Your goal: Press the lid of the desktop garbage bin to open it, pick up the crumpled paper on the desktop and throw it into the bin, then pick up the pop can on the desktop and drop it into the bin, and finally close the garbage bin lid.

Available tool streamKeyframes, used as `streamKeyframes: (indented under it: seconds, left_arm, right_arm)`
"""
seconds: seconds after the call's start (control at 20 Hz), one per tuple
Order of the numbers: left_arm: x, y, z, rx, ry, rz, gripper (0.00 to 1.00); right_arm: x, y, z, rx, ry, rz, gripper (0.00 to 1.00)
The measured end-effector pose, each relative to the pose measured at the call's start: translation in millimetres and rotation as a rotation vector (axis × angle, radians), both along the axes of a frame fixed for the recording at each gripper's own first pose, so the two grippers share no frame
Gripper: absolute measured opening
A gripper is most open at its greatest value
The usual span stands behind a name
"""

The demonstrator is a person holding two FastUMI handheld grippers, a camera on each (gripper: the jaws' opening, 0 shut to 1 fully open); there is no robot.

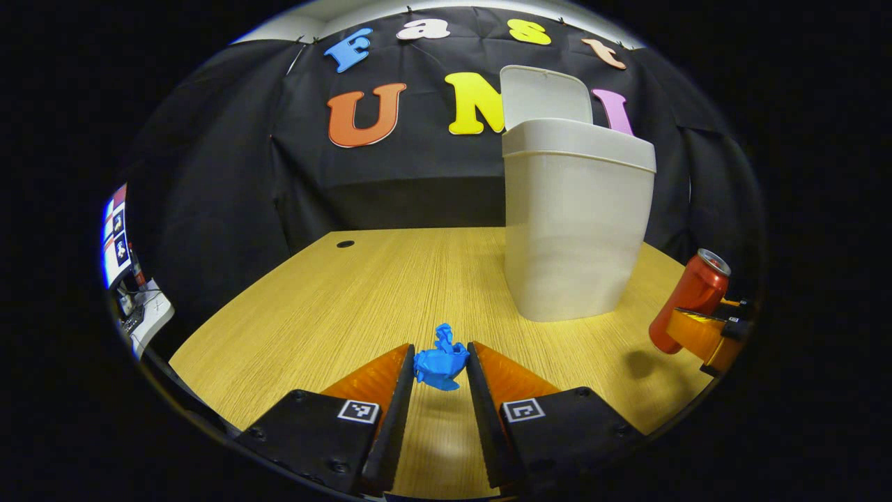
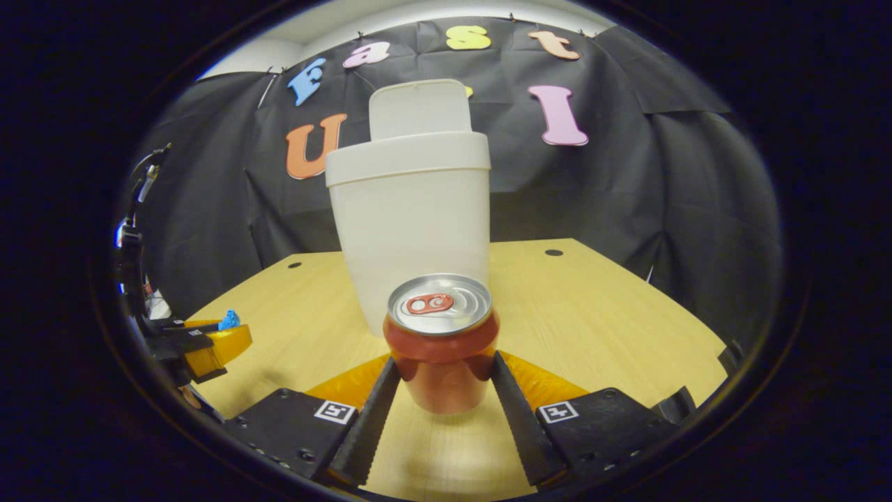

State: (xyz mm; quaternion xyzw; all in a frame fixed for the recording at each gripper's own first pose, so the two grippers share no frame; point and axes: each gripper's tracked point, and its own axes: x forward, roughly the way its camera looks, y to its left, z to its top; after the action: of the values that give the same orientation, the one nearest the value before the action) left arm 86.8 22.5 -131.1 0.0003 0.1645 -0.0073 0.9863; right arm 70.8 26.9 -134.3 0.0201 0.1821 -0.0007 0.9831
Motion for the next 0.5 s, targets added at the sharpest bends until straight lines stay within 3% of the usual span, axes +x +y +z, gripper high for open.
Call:
streamKeyframes:
  seconds: [0.3,0.5]
  left_arm:
    - [-24.6,9.7,49.0,-0.02,-0.111,0.041,0.5]
    - [-43.6,4.3,71.2,-0.001,-0.185,0.012,0.5]
  right_arm:
    - [-16.7,-15.8,48.8,-0.01,-0.098,-0.002,0.8]
    - [-25.7,-29.8,71.1,-0.026,-0.154,-0.023,0.8]
